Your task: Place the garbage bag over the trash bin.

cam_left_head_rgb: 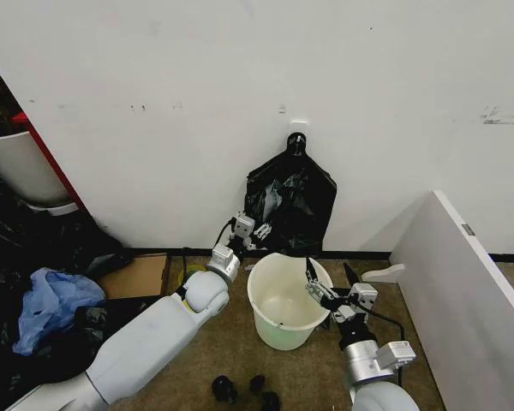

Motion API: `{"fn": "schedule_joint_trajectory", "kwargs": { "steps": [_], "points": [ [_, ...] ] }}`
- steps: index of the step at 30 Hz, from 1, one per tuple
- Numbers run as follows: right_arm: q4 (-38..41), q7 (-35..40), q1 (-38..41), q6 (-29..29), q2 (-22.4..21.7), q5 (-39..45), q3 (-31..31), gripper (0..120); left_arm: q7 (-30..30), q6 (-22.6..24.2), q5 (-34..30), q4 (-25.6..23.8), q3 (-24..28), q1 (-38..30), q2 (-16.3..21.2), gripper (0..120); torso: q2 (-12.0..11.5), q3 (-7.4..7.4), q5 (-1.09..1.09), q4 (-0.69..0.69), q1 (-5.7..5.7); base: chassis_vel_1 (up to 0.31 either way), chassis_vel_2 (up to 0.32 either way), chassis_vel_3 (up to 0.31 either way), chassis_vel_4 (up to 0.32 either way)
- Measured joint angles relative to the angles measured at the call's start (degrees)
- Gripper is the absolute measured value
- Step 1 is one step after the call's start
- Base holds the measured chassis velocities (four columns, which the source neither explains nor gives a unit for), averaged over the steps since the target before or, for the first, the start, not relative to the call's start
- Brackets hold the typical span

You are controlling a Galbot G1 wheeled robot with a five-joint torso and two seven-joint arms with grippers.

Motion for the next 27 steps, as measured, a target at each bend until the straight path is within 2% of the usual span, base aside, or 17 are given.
{"fn": "schedule_joint_trajectory", "kwargs": {
  "steps": [7,12,16,21,25,27],
  "points": [
    [0.4,0.0,0.2,-0.3,0.0,0.6,0.1,100,0.3,-0.3,0.2,1.5,0.1,-1.0,-1.3,15,0.0,0.0,0.0,0.0,0.0,0.0,0.0,0.0,0.0],
    [0.7,0.1,0.4,-0.5,-0.4,1.1,0.2,100,0.1,-0.3,0.0,1.5,0.3,-1.3,-1.5,12,0.0,0.0,0.0,0.0,0.0,0.0,0.0,0.0,0.0],
    [1.2,0.6,0.7,-0.8,-1.7,0.8,0.2,100,-0.4,-0.2,-0.4,-1.1,-1.7,0.0,-1.0,10,0.0,0.0,0.0,-0.01,0.0,0.0,0.0,0.0,0.0],
    [1.9,1.9,4.2,-3.4,-6.7,-1.1,-0.1,100,-1.3,0.9,-1.5,-7.3,-6.1,4.1,1.0,8,0.0,0.0,0.01,0.01,0.0,0.0,0.0,0.0,0.0],
    [2.3,2.5,6.3,-5.6,-8.8,-2.1,-0.8,100,-1.6,1.1,-1.6,-8.8,-7.6,5.5,1.4,8,0.0,0.0,0.0,0.0,0.0,0.0,0.0,0.0,0.0],
    [1.5,3.3,10.9,-8.6,-12.6,-7.5,-2.3,100,-2.6,1.8,-2.3,-11.6,-10.3,8.1,1.8,8,0.0,0.0,0.01,0.01,0.0,0.0,0.0,0.0,0.0]
  ]
}}
